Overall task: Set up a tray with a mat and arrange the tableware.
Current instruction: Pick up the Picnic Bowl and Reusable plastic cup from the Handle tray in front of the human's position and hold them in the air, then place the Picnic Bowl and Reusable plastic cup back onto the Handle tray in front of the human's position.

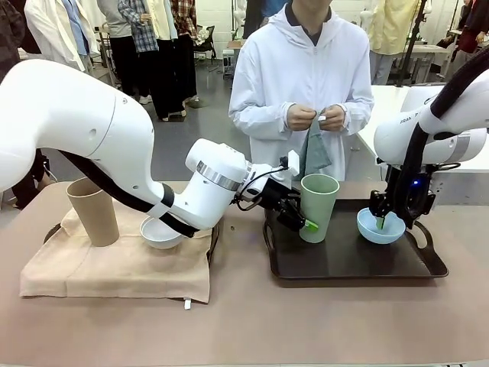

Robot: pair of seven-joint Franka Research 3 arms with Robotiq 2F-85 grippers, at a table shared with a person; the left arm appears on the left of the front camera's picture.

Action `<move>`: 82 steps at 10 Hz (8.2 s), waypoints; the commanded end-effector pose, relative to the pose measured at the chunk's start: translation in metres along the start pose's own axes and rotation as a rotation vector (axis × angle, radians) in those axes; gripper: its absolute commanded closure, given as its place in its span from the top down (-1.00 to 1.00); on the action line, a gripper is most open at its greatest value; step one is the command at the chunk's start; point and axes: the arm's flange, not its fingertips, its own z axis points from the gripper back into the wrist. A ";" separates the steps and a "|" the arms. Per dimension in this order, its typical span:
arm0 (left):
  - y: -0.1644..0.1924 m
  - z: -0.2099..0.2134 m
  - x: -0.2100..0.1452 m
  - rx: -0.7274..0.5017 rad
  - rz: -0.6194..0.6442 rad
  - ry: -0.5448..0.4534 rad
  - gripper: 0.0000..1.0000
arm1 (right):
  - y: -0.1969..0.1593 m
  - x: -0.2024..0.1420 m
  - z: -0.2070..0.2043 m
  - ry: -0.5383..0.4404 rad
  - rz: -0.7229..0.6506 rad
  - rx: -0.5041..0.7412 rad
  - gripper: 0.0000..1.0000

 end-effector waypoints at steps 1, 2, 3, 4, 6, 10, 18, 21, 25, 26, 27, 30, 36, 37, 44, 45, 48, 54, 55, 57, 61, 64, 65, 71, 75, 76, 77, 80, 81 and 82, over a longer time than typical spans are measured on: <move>0.005 -0.008 0.003 -0.018 -0.038 -0.030 1.00 | -0.003 0.008 0.000 0.002 0.008 0.019 0.58; 0.004 -0.013 0.004 -0.024 -0.048 -0.034 1.00 | -0.001 0.007 0.000 0.005 0.006 0.018 0.58; 0.005 -0.017 0.004 -0.031 -0.054 -0.037 1.00 | -0.002 0.009 0.000 0.009 0.000 0.017 0.58; 0.006 -0.021 0.004 -0.032 -0.054 -0.042 1.00 | -0.003 0.009 -0.001 0.010 0.000 0.012 0.58; 0.006 -0.024 0.004 -0.029 -0.060 -0.051 -0.19 | -0.002 0.006 0.000 0.009 0.031 0.015 0.58; 0.010 -0.022 0.002 -0.022 -0.058 -0.046 -1.00 | -0.005 0.009 -0.001 0.019 0.019 0.003 -0.74; 0.009 -0.018 0.002 -0.018 -0.049 -0.032 -1.00 | -0.008 0.011 -0.004 0.036 0.018 0.003 -1.00; -0.005 0.002 0.026 -0.027 -0.044 -0.033 -1.00 | -0.015 -0.007 0.034 -0.004 0.029 0.058 -1.00; -0.050 0.040 0.114 -0.049 -0.131 0.003 -1.00 | -0.012 -0.098 0.159 -0.168 -0.027 0.007 -1.00; -0.052 0.041 0.131 -0.043 -0.144 0.007 -1.00 | -0.011 -0.115 0.180 -0.193 -0.046 -0.006 -1.00; -0.058 0.047 0.153 -0.017 -0.150 0.014 -1.00 | -0.004 -0.134 0.198 -0.210 -0.045 -0.003 -1.00; -0.067 0.043 0.212 0.052 -0.175 0.018 -1.00 | 0.005 -0.169 0.227 -0.229 -0.088 -0.033 -1.00; -0.069 0.051 0.199 0.016 -0.188 -0.006 -1.00 | 0.001 -0.167 0.235 -0.234 -0.055 -0.013 -1.00; -0.069 0.051 0.199 0.016 -0.188 -0.006 -1.00 | 0.001 -0.167 0.235 -0.234 -0.055 -0.013 -1.00; -0.069 0.051 0.199 0.016 -0.188 -0.006 -1.00 | 0.001 -0.167 0.235 -0.234 -0.055 -0.013 -1.00; -0.069 0.051 0.199 0.016 -0.188 -0.006 -1.00 | 0.001 -0.167 0.235 -0.234 -0.055 -0.013 -1.00; -0.069 0.051 0.199 0.016 -0.188 -0.006 -1.00 | 0.001 -0.167 0.235 -0.234 -0.055 -0.013 -1.00; -0.069 0.051 0.199 0.016 -0.188 -0.006 -1.00 | 0.001 -0.167 0.235 -0.234 -0.055 -0.013 -1.00; -0.069 0.051 0.199 0.016 -0.188 -0.006 -1.00 | 0.001 -0.167 0.235 -0.234 -0.055 -0.013 -1.00; -0.069 0.051 0.199 0.016 -0.188 -0.006 -1.00 | 0.001 -0.167 0.235 -0.234 -0.055 -0.013 -1.00; -0.069 0.051 0.199 0.016 -0.188 -0.006 -1.00 | 0.001 -0.167 0.235 -0.234 -0.055 -0.013 -1.00; -0.069 0.051 0.199 0.016 -0.188 -0.006 -1.00 | 0.001 -0.167 0.235 -0.234 -0.055 -0.013 -1.00; -0.069 0.051 0.199 0.016 -0.188 -0.006 -1.00 | 0.001 -0.167 0.235 -0.234 -0.055 -0.013 -1.00; -0.069 0.051 0.199 0.016 -0.188 -0.006 -1.00 | 0.001 -0.167 0.235 -0.234 -0.055 -0.013 -1.00; -0.069 0.051 0.199 0.016 -0.188 -0.006 -1.00 | 0.001 -0.167 0.235 -0.234 -0.055 -0.013 -1.00; -0.069 0.051 0.199 0.016 -0.188 -0.006 -1.00 | 0.001 -0.167 0.235 -0.234 -0.055 -0.013 -1.00; -0.069 0.051 0.199 0.016 -0.188 -0.006 -1.00 | 0.001 -0.167 0.235 -0.234 -0.055 -0.013 -1.00; -0.066 0.047 0.200 0.028 -0.175 0.000 0.66 | 0.002 -0.170 0.235 -0.233 -0.062 -0.015 -0.90; -0.059 0.051 0.190 0.028 -0.178 -0.027 0.66 | -0.001 -0.164 0.228 -0.219 -0.031 0.010 -0.90; -0.054 0.052 0.177 0.019 -0.181 -0.039 0.66 | -0.005 -0.155 0.216 -0.200 -0.011 0.039 -0.90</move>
